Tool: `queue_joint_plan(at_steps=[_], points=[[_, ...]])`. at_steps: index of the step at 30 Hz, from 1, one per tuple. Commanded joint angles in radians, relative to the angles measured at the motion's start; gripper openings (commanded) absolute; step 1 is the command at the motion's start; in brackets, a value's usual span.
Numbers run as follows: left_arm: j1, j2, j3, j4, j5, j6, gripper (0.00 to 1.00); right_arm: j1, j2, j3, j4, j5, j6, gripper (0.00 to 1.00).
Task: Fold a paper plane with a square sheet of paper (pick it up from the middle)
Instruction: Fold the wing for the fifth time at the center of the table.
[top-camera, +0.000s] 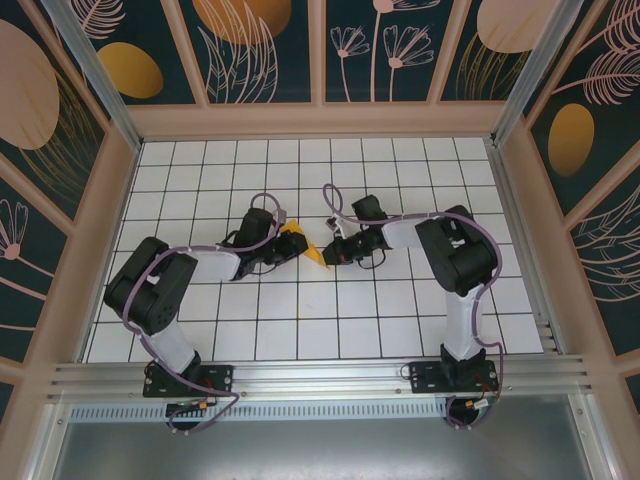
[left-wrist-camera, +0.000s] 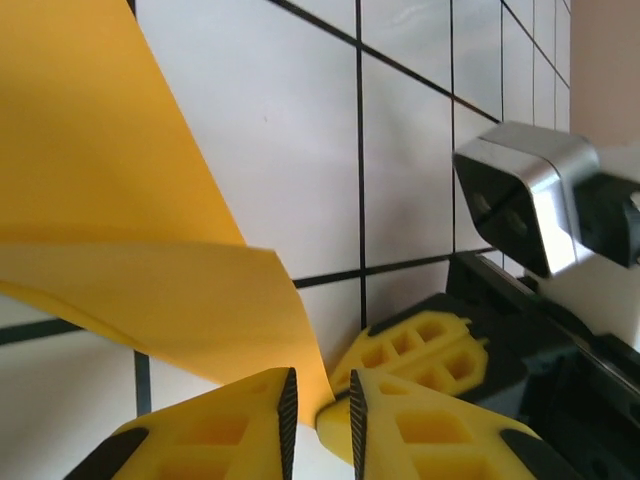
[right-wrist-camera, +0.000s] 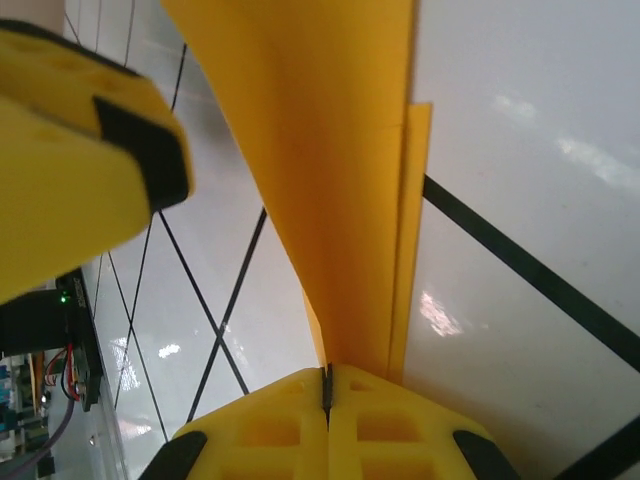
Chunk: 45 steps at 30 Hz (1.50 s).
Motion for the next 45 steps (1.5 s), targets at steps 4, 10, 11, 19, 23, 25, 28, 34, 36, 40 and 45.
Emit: queue_joint_plan(at_steps=[4, 10, 11, 19, 23, 25, 28, 34, 36, 40, 45], points=[[-0.022, 0.030, -0.013, 0.115, 0.034, -0.009, 0.20, -0.011, 0.060, 0.015, -0.001, -0.029, 0.083, 0.00], [-0.027, 0.061, -0.014, 0.112, 0.031, -0.006, 0.16, -0.019, 0.084, 0.018, -0.009, -0.029, 0.108, 0.00], [-0.027, 0.065, -0.013, 0.112, 0.033, -0.004, 0.15, -0.020, 0.085, 0.018, -0.009, -0.030, 0.111, 0.00], [-0.032, 0.112, 0.005, 0.120, 0.039, 0.004, 0.11, -0.027, 0.101, 0.028, -0.020, -0.038, 0.127, 0.00], [-0.033, 0.133, 0.013, 0.120, 0.029, -0.001, 0.11, -0.027, 0.099, 0.031, -0.026, -0.041, 0.127, 0.00], [-0.033, 0.141, 0.022, 0.118, 0.021, -0.003, 0.10, -0.027, 0.099, 0.032, -0.030, -0.040, 0.125, 0.00], [-0.032, 0.148, 0.030, 0.124, 0.014, -0.007, 0.10, -0.027, 0.099, 0.032, -0.038, -0.038, 0.119, 0.00], [-0.033, 0.166, 0.043, 0.099, 0.000, -0.008, 0.11, -0.027, 0.105, 0.038, -0.048, -0.030, 0.115, 0.00], [-0.033, 0.170, 0.045, 0.084, -0.009, -0.010, 0.11, -0.027, 0.105, 0.038, -0.052, -0.028, 0.113, 0.00], [-0.032, 0.179, 0.068, -0.003, -0.047, -0.011, 0.10, -0.027, 0.097, 0.044, -0.066, -0.018, 0.106, 0.00], [-0.032, 0.191, 0.087, -0.110, -0.091, -0.020, 0.09, -0.027, 0.060, 0.049, -0.089, -0.006, 0.087, 0.03]])
